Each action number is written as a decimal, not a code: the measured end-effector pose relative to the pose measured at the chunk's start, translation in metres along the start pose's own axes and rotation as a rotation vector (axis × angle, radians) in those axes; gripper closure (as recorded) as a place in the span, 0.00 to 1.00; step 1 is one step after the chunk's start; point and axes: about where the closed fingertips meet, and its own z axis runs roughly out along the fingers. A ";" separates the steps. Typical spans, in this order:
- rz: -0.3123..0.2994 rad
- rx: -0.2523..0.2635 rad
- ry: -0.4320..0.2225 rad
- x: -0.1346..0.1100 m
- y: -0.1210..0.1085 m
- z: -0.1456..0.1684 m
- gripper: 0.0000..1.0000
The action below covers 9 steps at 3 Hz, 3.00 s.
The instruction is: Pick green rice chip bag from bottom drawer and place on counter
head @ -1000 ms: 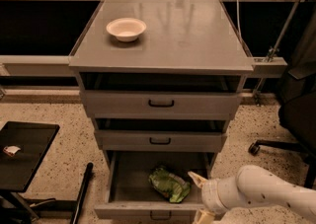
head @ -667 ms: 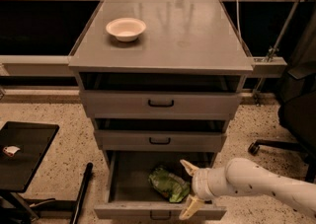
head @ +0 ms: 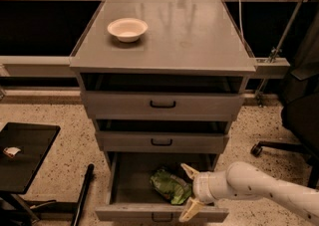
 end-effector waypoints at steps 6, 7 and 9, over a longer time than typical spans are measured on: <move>0.112 0.365 0.022 0.090 -0.094 0.098 0.00; 0.110 0.402 0.038 0.096 -0.103 0.094 0.00; 0.149 0.361 0.023 0.108 -0.104 0.126 0.00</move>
Offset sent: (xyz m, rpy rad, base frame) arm 0.0573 0.0314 -0.1256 0.3026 -0.1291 -0.1798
